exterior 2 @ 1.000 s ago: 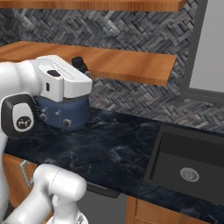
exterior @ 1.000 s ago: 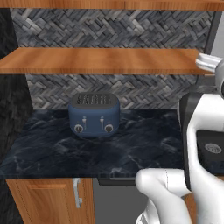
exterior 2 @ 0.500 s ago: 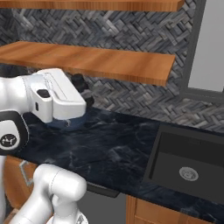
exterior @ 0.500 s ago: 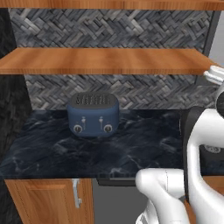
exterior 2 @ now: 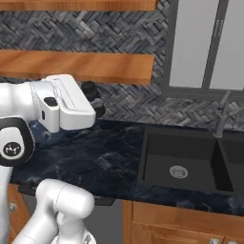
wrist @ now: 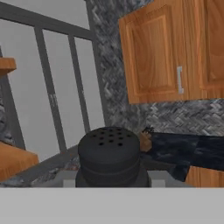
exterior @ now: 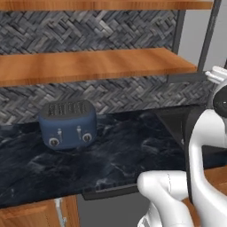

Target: Collect the paprika, ketchup, and shaker from the cabinet and place them next to the stove.

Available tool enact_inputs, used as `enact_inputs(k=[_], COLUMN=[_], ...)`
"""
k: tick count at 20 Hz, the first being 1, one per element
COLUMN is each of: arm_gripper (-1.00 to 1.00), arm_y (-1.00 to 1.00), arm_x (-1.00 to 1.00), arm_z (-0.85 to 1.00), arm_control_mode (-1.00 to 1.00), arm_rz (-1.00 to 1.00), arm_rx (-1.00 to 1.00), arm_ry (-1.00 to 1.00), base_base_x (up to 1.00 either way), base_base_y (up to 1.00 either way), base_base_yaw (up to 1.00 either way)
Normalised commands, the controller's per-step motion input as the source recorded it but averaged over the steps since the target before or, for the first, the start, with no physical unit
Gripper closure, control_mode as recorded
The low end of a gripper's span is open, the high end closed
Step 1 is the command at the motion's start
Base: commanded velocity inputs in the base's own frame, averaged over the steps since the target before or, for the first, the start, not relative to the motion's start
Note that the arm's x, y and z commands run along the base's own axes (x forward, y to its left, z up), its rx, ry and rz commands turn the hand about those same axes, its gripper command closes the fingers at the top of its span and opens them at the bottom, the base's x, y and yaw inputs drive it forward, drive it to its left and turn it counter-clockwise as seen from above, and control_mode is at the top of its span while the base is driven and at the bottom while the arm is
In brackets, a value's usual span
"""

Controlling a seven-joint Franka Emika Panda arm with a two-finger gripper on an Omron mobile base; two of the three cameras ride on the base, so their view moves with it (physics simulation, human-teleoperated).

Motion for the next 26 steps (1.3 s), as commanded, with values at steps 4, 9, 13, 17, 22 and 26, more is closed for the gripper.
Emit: enact_inputs(k=[4,9,13,17,22,26], arm_gripper=[1.00,1.00,1.00,1.00,1.00,1.00], arm_y=[0.00,0.00,0.00,0.00,0.00,0.00], arm_x=[0.00,0.00,0.00,0.00,0.00,0.00], arm_z=[0.00,0.00,0.00,0.00,0.00,0.00], arm_control_mode=[1.00,1.00,1.00,1.00,1.00,1.00], arm_rz=[0.00,0.00,0.00,0.00,0.00,0.00], arm_rx=[0.00,0.00,0.00,0.00,0.00,0.00], arm_ry=[0.00,0.00,0.00,0.00,0.00,0.00], base_base_x=[0.00,0.00,0.26,0.43,0.38,0.18], base_base_y=[-0.30,-0.10,-0.09,-0.47,-0.63,-0.71], base_base_yaw=[-0.38,-0.20,-0.03,-0.07,-0.12,-0.17])
